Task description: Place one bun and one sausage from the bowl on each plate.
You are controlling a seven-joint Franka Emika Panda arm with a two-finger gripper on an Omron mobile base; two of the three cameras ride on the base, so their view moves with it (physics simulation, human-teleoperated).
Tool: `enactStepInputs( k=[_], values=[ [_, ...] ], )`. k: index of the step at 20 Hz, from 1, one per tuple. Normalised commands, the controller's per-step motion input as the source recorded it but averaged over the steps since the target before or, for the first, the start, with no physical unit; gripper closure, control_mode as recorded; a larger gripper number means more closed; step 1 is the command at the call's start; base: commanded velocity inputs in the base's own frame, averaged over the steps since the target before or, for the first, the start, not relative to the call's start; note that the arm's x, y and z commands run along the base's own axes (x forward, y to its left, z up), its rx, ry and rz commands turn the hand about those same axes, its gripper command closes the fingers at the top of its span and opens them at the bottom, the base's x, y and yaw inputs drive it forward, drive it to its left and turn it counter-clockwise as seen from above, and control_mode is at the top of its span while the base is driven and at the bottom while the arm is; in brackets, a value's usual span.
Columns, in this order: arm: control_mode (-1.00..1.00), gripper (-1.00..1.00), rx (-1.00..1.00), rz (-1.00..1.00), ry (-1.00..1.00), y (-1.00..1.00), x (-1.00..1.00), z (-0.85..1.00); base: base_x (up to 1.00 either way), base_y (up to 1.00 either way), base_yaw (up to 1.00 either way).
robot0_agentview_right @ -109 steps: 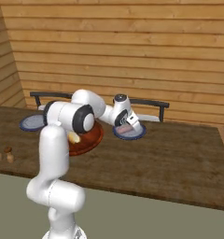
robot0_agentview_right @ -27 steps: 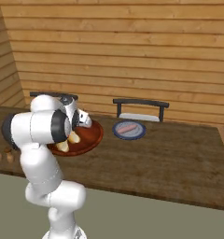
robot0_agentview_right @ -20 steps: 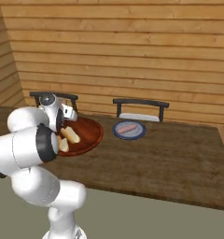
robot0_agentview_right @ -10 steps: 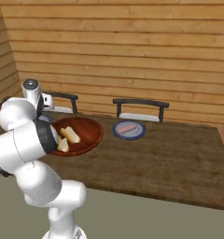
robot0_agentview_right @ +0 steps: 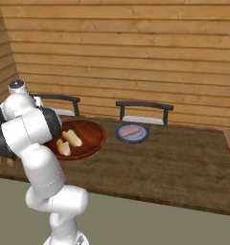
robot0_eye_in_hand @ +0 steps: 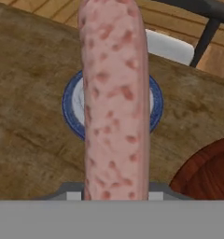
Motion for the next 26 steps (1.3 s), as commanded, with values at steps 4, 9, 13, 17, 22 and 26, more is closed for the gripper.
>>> enactStepInputs(
  k=[4,9,13,17,22,26],
  values=[
    [-1.0,1.0,-0.16,0.0,-0.02,0.24,0.37,-0.59,0.0,0.0,0.0],
    [-1.0,1.0,-0.05,0.0,0.0,0.24,0.33,-0.36,0.0,0.0,0.0],
    [-1.0,1.0,0.0,0.0,0.0,0.42,0.62,-0.38,0.0,0.0,0.0],
    [-1.0,-1.0,-0.01,0.0,0.01,0.28,0.56,-0.38,0.0,0.0,0.0],
    [-1.0,-1.0,0.0,-0.04,0.0,-0.05,0.42,-0.11,0.0,0.0,0.0],
    [-1.0,-1.0,0.01,-0.13,0.0,-0.48,0.3,-0.16,0.0,0.0,0.0]
  ],
)
